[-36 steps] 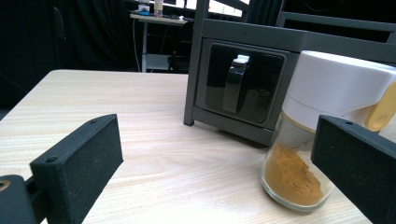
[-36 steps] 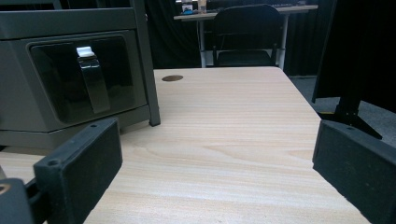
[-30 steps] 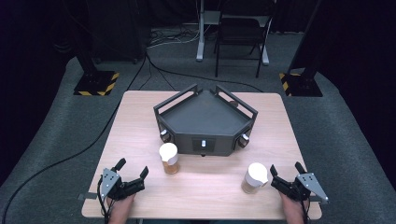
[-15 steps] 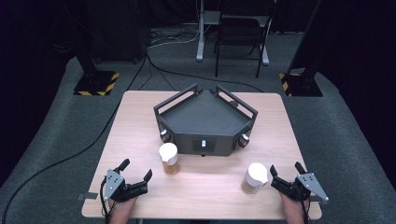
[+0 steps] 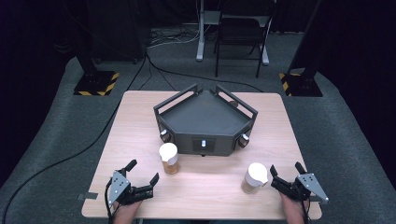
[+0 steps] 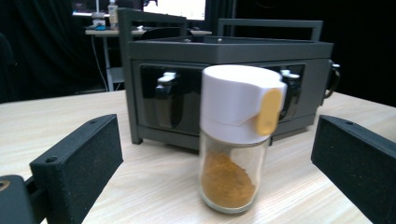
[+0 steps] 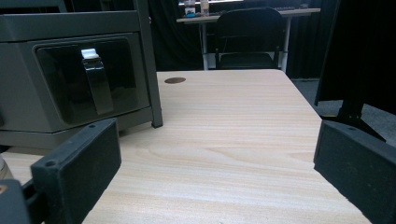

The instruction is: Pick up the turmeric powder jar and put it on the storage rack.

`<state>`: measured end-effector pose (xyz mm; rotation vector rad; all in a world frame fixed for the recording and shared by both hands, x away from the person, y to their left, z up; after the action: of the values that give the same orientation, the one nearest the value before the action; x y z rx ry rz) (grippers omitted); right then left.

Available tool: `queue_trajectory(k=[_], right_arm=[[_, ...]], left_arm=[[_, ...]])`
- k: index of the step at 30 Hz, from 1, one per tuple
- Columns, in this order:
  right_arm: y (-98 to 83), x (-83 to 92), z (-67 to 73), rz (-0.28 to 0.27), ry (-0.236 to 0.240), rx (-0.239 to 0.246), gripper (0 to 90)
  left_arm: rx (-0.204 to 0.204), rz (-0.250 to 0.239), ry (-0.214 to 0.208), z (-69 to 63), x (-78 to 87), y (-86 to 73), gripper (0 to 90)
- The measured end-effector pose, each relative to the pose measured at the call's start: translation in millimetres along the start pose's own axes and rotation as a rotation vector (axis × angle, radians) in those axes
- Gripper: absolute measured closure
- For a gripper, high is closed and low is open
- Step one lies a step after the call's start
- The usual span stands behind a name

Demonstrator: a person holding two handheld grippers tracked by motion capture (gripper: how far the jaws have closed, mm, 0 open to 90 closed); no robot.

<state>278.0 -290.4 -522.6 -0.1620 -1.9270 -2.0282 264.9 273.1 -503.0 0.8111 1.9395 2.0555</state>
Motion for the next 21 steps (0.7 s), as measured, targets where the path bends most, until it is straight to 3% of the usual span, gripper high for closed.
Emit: queue_trajectory(k=[9, 15, 21], right_arm=[[-0.1, 0.1, -0.1, -0.001, 0.002, -0.001, 0.0], [0.1, -0.1, 0.2, 0.001, -0.001, 0.002, 0.0], [0.0, -0.1, 0.3, 0.000, -0.001, 0.002, 0.0]], left_arm=[[-0.046, 0.014, 0.016, -15.1, -3.8, 3.6, 2.1], [-0.003, 0.016, 0.022, -15.9, -11.1, 6.1, 2.5], [0.003, 0.020, 0.026, -17.9, -16.7, 4.3, 2.5]])
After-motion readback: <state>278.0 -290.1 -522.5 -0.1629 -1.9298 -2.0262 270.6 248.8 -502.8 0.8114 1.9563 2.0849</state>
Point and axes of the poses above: each handheld gripper's, and its own axes: x roughly backward along the jaws, y roughly out of its top, z roughly to its left, the point moved 10 cm from there along -x, roughly forward along the jaws, and after that the axes turned 12 degrees about z, right-handed, at the moved point
